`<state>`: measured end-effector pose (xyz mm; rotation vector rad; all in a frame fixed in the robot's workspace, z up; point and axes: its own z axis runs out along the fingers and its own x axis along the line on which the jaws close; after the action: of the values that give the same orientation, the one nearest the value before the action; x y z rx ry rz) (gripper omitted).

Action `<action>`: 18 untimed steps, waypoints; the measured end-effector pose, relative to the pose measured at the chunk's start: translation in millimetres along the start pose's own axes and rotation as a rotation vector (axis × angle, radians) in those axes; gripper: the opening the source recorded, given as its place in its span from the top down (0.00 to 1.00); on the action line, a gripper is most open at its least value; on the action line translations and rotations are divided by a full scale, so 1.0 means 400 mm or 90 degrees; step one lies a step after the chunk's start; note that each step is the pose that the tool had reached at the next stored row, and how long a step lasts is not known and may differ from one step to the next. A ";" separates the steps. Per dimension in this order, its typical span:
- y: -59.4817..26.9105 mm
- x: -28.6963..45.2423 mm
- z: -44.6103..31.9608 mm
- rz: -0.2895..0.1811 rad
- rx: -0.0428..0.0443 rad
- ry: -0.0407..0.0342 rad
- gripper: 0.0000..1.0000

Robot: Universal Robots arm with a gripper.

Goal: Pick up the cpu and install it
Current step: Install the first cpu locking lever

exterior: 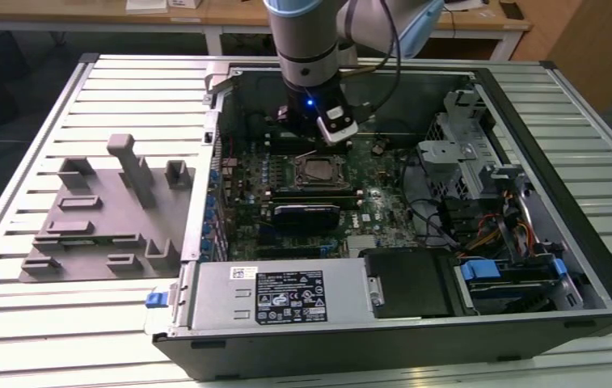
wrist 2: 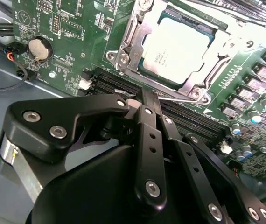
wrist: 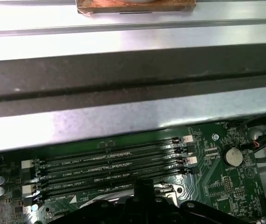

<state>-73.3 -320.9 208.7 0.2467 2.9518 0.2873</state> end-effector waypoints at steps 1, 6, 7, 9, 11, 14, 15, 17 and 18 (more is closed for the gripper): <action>0.001 0.001 0.003 0.000 0.0004 -0.0003 0.89; 0.013 0.005 0.013 0.001 0.0027 -0.0011 0.89; 0.016 0.005 0.014 0.001 0.0031 -0.0014 0.89; 0.016 0.006 0.016 0.003 0.0056 -0.0025 0.89; 0.016 0.006 0.018 0.014 0.0095 -0.0051 0.89; 0.017 0.006 0.018 0.017 0.0102 -0.0059 0.89; 0.017 0.006 0.018 0.018 0.0102 -0.0059 0.89; 0.017 0.006 0.020 0.017 0.0112 -0.0063 0.89; 0.017 0.007 0.021 0.017 0.0123 -0.0068 0.89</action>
<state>-73.4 -312.5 201.5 0.2905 2.9440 0.2604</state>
